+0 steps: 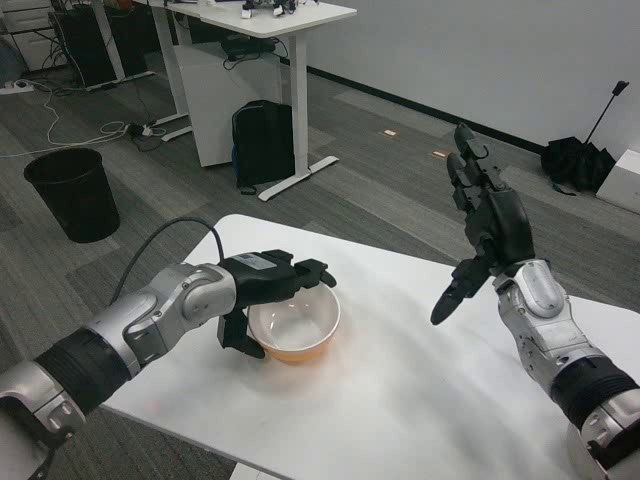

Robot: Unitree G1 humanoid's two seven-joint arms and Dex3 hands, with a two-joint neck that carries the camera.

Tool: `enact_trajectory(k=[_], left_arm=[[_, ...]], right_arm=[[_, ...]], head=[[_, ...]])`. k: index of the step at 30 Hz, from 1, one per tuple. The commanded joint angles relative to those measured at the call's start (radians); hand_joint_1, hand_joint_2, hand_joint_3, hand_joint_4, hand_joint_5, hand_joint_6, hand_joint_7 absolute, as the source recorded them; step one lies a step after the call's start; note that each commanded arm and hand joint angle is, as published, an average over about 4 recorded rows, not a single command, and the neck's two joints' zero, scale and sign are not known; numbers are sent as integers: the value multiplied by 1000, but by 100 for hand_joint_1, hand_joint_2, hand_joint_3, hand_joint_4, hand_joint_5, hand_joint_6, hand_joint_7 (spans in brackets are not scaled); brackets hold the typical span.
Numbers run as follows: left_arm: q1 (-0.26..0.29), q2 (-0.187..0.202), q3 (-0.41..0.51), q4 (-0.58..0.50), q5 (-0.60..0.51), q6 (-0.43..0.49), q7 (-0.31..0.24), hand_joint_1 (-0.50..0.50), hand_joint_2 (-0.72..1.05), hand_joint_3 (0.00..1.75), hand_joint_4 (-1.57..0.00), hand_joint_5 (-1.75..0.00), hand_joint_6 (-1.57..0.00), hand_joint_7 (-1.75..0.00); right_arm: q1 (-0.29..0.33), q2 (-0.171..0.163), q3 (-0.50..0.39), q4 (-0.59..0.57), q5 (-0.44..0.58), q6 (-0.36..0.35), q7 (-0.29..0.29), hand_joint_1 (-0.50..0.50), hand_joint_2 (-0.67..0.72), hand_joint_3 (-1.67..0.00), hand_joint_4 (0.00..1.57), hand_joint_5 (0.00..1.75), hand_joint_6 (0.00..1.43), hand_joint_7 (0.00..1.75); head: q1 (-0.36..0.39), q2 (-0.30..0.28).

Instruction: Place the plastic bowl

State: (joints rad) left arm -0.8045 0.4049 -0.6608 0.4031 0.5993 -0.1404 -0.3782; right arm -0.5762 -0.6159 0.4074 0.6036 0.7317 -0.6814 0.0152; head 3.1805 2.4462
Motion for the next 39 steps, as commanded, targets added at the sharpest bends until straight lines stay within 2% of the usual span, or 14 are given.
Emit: enact_trajectory(k=[1, 2, 3, 5, 10, 15, 17, 21, 23, 25, 29, 33, 35, 39], left_arm=[[34, -1, 45, 8, 5, -12, -7, -50, -8, 35, 0, -157, 0, -19], [39, -2, 61, 8, 5, -12, -13, -50, -37, 15, 0, -141, 0, -10], [45, -4, 79, 6, 6, -12, -21, -50, -57, 4, 0, -128, 0, -3], [49, -2, 92, 0, 8, -12, -31, -50, -70, 0, 0, -108, 0, 0], [38, 16, 108, -9, 5, -12, -43, -50, -72, 0, 0, -103, 0, 0], [30, 27, 148, -23, -15, -12, -41, -50, -72, 9, 0, -103, 0, 0], [34, 25, 203, -45, -16, -12, -38, -50, -72, 9, 0, -103, 0, 0], [55, 1, 343, -109, -14, -13, -23, -50, -72, 9, 0, -98, 0, 0], [69, -21, 414, -137, -14, -25, -16, -50, -72, 7, 0, -92, 0, 0], [92, -62, 527, -172, -26, -64, 7, -50, -72, 4, 0, -90, 0, 0], [146, -163, 731, -217, -158, -214, 84, -50, -72, 2, 0, -82, 0, 0], [198, -253, 851, -217, -386, -382, 145, -50, -72, 7, 0, -82, 0, 0], [222, -283, 894, -217, -418, -426, 165, -50, -72, 4, 0, -82, 0, 0], [240, -300, 920, -217, -428, -457, 191, -50, -72, 2, 0, -82, 0, 0]], right_arm=[[15, -2, -9, 2, 6, -12, -3, -33, 69, 0, 0, 0, 0, 0], [15, -1, -9, 3, 6, -12, -3, -33, 68, 0, 0, 0, 0, 0], [15, 0, -10, 5, 6, -12, -3, -33, 66, 0, 0, 0, 0, 0], [15, 1, -10, 7, 6, -12, -3, -33, 66, 0, 0, 0, 0, 0], [15, 5, -12, 13, 6, -12, -3, -33, 66, 0, 0, 0, 0, 0], [15, 10, -12, 15, 8, -12, -3, -33, 66, 0, 0, 0, 0, 0], [15, 12, -12, 15, 8, -12, -4, -32, 66, 0, 0, 0, 0, 0], [14, 17, -13, 15, 8, -12, -4, -32, 66, 0, 0, 0, 0, 0], [14, 18, -15, 15, 7, -12, -4, -32, 66, 0, 0, 0, 0, 0], [15, 22, -18, 15, 6, -12, -4, -31, 68, 0, 0, 0, 0, 0], [11, 30, -23, 15, 6, -12, -4, -31, 68, 0, 0, 0, 0, 0], [7, 37, -35, 5, 6, -12, -4, -32, 66, 0, 0, 0, 0, 0], [7, 39, -43, 0, 6, -12, -4, -32, 66, 0, 0, 0, 0, 0], [2, 43, -50, 0, 5, -12, -4, -32, 66, 0, 0, 0, 0, 0]], head=[[5, -9], [5, -12], [3, -12], [2, -18], [-2, -26], [-3, -26], [-6, -16], [-6, 45], [-11, 92], [-21, 148], [-57, 221], [-74, 253], [-82, 268], [-92, 275]])
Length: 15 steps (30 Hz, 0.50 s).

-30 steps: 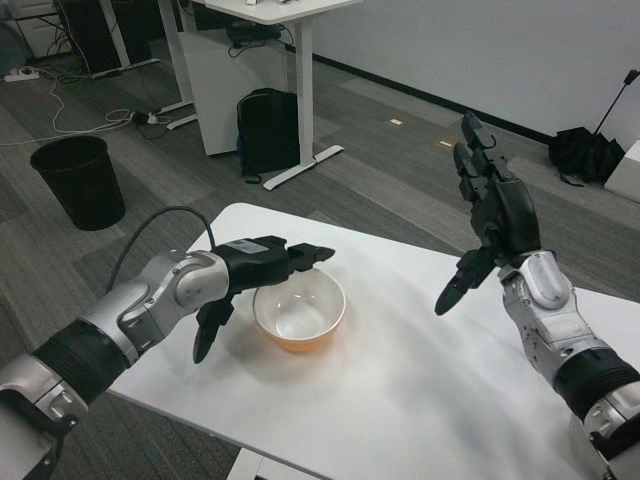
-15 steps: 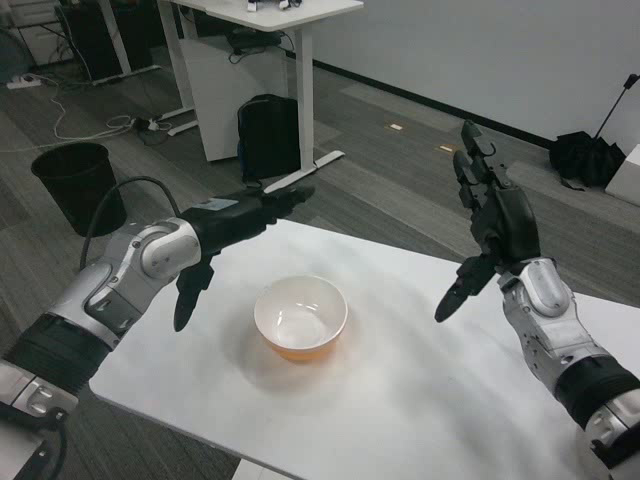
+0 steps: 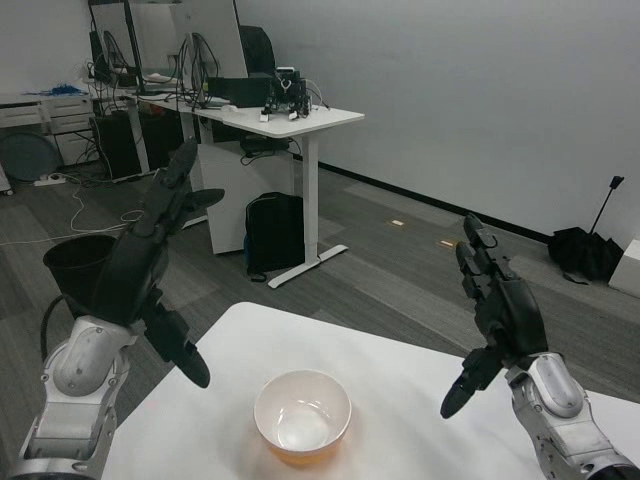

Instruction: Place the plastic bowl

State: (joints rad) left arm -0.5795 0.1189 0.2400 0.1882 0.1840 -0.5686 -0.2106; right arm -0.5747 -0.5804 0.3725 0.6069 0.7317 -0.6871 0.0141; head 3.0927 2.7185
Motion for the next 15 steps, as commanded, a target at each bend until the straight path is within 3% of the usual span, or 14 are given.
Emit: enact_trajectory(k=[1, 15], left_arm=[[17, -18, 23, -1, -16, -37, 30, -50, -72, 4, 0, -82, 0, 0], [18, -27, 16, 5, -20, -48, 38, -50, -72, 4, 0, -82, 0, 0]], right_arm=[[-1, 8, -15, -3, 5, -6, -3, -32, 66, 0, 0, 0, 0, 0], [-2, 13, -26, -14, 2, -15, -8, -31, 66, 0, 3, 0, 0, 0]], head=[[-5, 3], [-28, -25]])
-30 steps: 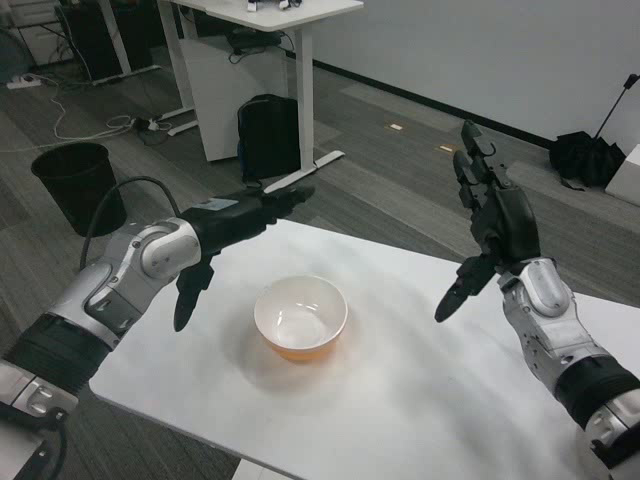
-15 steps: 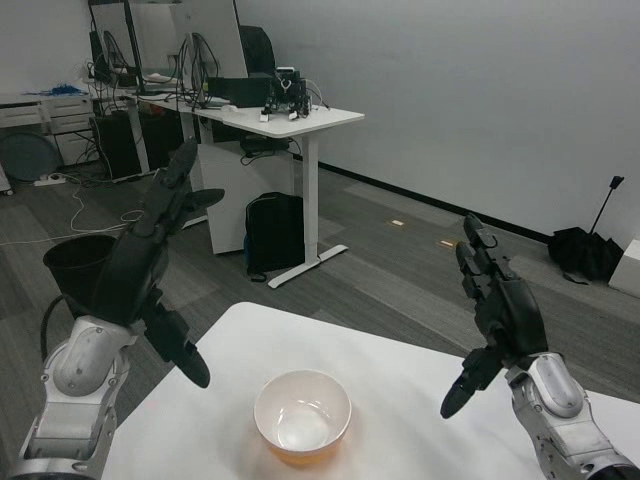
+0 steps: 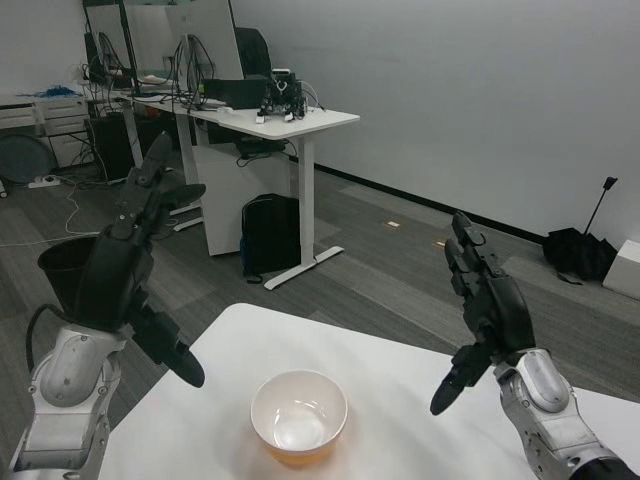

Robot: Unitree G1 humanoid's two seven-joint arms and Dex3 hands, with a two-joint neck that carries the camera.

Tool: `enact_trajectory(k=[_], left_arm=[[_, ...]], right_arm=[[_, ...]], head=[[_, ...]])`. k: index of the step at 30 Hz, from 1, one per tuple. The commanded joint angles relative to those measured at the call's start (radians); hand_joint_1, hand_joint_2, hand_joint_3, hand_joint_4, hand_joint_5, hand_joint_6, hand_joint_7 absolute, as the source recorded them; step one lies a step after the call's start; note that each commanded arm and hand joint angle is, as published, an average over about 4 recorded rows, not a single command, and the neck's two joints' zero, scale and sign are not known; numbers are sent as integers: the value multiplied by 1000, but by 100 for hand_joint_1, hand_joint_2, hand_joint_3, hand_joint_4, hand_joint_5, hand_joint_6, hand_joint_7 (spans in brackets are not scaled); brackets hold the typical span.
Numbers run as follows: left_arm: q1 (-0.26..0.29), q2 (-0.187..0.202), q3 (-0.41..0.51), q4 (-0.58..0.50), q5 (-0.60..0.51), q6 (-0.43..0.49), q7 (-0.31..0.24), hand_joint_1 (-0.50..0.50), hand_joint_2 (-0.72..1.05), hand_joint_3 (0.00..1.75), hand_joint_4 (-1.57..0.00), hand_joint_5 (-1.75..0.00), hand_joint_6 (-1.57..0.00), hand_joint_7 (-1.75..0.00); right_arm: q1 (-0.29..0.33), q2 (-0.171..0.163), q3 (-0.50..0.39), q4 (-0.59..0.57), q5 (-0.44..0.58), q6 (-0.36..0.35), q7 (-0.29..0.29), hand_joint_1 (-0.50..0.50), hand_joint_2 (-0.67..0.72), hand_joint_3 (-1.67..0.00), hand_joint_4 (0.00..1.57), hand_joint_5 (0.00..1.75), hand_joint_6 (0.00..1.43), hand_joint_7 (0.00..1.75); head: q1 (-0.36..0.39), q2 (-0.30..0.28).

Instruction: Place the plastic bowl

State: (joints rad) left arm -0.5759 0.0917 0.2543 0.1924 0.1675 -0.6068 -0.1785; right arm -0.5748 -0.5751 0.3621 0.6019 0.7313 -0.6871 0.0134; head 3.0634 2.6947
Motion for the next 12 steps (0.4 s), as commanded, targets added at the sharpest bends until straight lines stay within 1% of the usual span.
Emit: enact_trajectory(k=[1, 3, 5, 9, 12], left_arm=[[15, 0, 2, 1, -3, -9, 5, -50, -72, 4, 0, -82, 0, 0], [17, 0, 2, 0, -4, -9, 4, -50, -72, 0, 0, -82, 0, 0], [18, 0, 5, 0, -5, -9, 4, -50, -72, 0, 0, -82, 0, 0], [20, 0, 7, -1, -6, -10, 4, -50, -72, 9, 0, -82, 0, 0], [21, 0, 8, -1, -7, -10, 4, -50, -72, 3, 0, -82, 0, 0]], right_arm=[[-2, 7, -17, -13, 2, -15, -8, -31, 66, 0, 2, 0, 0, 0], [-2, 6, -19, -22, 2, -15, -9, -33, 66, 0, 1, 0, 0, 0], [-4, 3, -24, -32, 0, -16, -10, -33, 66, 0, 2, 0, 0, 0], [-7, 1, -31, -44, -3, -18, -13, -33, 66, 0, 3, 0, 0, 0], [-7, 0, -34, -49, -6, -20, -14, -33, 66, 0, 3, 0, 0, 0]], head=[[3, 0], [4, 6], [3, 12], [3, 17], [2, 22]])
